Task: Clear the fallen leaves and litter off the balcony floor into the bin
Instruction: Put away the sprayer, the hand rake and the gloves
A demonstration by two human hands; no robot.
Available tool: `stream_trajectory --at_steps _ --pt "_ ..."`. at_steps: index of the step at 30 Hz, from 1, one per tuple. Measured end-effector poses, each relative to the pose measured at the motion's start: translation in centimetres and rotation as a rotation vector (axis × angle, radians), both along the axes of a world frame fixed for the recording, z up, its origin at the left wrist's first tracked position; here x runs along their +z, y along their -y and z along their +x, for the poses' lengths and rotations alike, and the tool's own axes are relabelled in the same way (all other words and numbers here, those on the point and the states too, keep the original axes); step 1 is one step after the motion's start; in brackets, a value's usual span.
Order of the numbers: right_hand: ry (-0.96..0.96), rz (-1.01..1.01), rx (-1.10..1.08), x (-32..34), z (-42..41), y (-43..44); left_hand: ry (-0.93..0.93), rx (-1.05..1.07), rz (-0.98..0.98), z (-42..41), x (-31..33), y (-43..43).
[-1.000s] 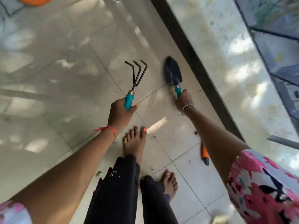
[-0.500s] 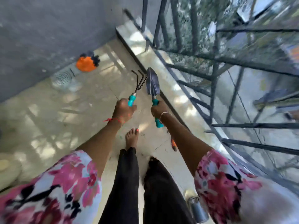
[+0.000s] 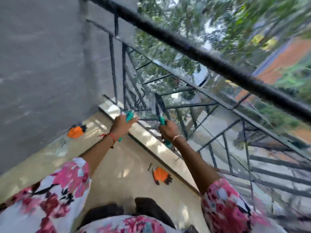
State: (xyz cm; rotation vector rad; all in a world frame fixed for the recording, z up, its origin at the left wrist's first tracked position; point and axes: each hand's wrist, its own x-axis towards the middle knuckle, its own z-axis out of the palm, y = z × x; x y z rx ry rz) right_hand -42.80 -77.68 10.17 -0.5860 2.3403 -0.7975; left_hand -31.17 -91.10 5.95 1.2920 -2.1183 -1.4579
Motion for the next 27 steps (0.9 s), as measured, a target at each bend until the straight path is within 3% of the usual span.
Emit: stream_trajectory --at_steps 4,13,20,27 --pt "-0.051 -0.099 -0.234 0.9 1.7 -6.2 -0.082 -0.227 0.091 -1.9 1.7 -3.5" --pt "0.008 -0.287 -0.89 -0.6 9.0 -21.7 0.0 -0.775 0.12 -3.3 1.6 -17.9" --pt "0.013 -0.398 -1.318 -1.6 15.5 -37.4 0.06 -0.983 0.2 -1.9 -0.2 -35.7" --pt "-0.006 -0.401 -1.644 -2.8 21.6 -55.7 0.276 -1.268 0.352 0.5 -1.9 -57.2"
